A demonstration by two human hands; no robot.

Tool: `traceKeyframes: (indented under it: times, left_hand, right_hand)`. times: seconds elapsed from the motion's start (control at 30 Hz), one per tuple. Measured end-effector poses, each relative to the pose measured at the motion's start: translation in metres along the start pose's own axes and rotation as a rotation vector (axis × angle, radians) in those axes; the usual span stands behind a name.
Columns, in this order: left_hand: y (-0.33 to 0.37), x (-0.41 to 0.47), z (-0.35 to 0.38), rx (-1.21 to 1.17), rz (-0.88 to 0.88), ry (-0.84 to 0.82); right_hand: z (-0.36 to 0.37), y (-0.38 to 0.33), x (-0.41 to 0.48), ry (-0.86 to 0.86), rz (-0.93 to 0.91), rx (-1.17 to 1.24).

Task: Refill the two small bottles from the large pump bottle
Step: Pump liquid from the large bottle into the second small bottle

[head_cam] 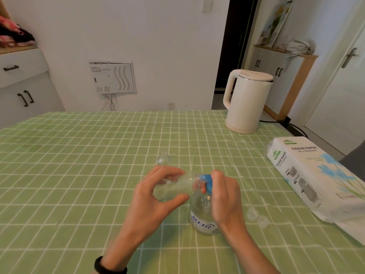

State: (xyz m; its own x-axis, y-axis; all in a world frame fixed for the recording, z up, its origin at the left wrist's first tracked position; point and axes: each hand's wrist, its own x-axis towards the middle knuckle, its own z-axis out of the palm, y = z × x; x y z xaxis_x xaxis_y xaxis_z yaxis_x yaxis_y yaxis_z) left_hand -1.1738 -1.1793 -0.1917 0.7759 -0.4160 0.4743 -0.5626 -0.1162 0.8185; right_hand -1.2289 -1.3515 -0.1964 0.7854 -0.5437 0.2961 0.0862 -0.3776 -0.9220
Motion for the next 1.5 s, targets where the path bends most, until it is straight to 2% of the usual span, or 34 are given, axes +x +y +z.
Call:
traceKeyframes:
  times: [0.23,0.63,1.1,1.33,1.5]
  left_hand:
    - [-0.002,-0.008,0.003,-0.086,-0.054,0.041]
    - [-0.001,-0.015,0.002,0.044,-0.060,0.067]
    - [-0.003,-0.022,-0.002,-0.024,-0.043,0.114]
    - [0.004,-0.008,-0.002,0.077,0.037,0.029]
    - [0.005,0.003,-0.022,0.264,0.119,-0.120]
  right_hand:
    - [0.002,0.003,-0.003,-0.004,0.046,-0.002]
    - [0.001,-0.003,-0.002,-0.011,0.039,0.007]
    - [0.003,0.001,-0.001,-0.031,0.006,0.003]
    - [0.000,0.000,-0.002,-0.031,0.012,0.017]
    - [0.000,0.000,0.001,-0.051,0.000,0.010]
